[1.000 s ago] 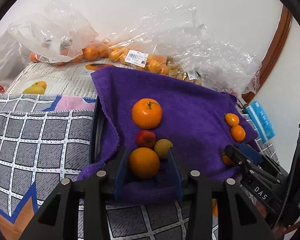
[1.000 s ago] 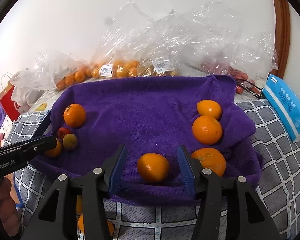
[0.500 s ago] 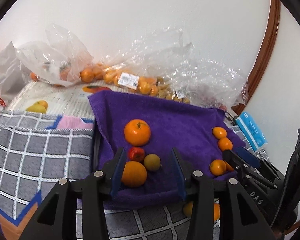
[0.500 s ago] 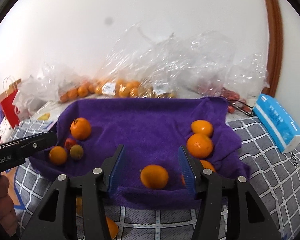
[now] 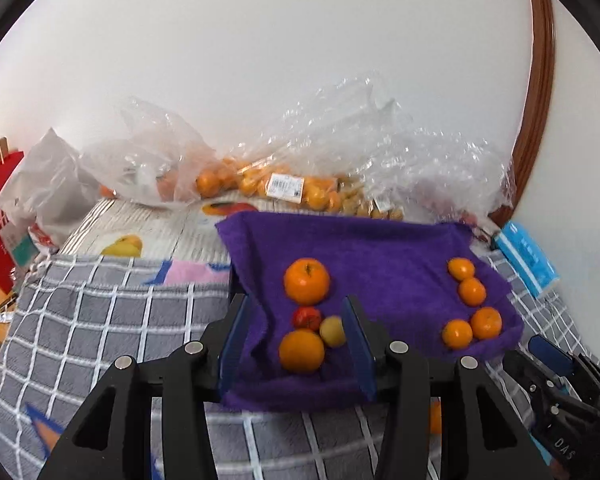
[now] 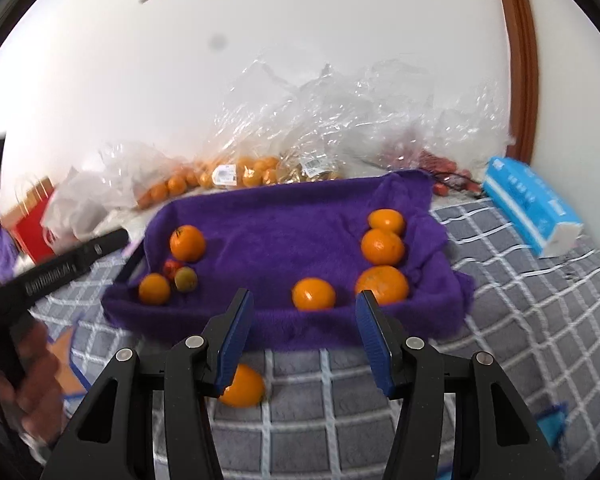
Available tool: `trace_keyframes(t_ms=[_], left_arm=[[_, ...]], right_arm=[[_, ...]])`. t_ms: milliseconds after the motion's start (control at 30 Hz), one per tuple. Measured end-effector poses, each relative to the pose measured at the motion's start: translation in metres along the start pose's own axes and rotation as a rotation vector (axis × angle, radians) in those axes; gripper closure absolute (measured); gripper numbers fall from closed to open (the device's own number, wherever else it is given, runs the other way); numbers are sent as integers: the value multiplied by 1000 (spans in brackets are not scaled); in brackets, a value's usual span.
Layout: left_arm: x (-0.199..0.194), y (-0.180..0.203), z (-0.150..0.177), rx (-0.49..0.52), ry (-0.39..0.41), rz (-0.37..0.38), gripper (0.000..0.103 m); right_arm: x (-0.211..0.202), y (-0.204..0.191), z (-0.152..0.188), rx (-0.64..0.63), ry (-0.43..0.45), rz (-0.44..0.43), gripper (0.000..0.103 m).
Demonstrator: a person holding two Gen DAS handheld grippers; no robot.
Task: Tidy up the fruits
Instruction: 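Withdraw both grippers toward the pear and orange left on the bed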
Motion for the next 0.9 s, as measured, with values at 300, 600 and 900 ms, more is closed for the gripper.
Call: trace_keyframes(t_ms=[300, 600, 900], left_arm=[[-20, -15, 38, -25, -87, -5, 58], [-1, -45, 87, -47, -214, -91, 58], [5, -53, 98, -59, -205, -115, 58]], right_arm=[[-12, -20, 26, -71, -48, -27, 50], [3, -33, 46, -83, -131, -41, 50], [21, -37, 49, -67, -173, -73, 50]])
Point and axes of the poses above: each gripper's, at about its wrist camera, not at the fingertips, and x roughly the way its jaws point, y to its right, z to its underside, the point moved 5 cm from there along x, roughly the way its jaws point, and after that the axes turned 7 degrees about -y, right-handed, at the moved point
